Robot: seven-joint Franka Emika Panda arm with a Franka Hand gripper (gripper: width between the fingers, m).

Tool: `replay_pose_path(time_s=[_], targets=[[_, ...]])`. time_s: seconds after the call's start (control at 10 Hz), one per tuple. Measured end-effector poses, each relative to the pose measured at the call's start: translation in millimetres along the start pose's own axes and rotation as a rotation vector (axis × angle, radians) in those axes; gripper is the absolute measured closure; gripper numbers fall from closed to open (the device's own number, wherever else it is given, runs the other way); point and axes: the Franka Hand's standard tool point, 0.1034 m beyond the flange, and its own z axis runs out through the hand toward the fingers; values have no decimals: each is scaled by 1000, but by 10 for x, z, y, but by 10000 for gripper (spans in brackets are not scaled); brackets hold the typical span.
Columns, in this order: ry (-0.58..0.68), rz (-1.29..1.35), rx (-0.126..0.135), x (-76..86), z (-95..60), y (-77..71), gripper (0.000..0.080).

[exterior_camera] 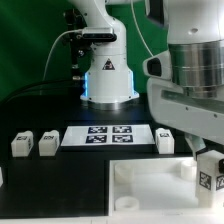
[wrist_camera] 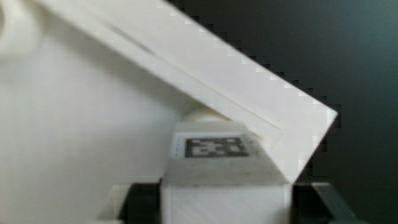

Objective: Assemble one leg

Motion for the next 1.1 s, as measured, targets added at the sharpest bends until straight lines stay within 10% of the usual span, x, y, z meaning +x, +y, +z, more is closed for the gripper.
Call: replay_pose_path(time_s=[0.8,1.0,1.1], targets=[[-47,700,10,-18,-41,-57,505],[-47,696,10,-27,-37,-58,405],[-47,693,10,-30,-36,-58,230]])
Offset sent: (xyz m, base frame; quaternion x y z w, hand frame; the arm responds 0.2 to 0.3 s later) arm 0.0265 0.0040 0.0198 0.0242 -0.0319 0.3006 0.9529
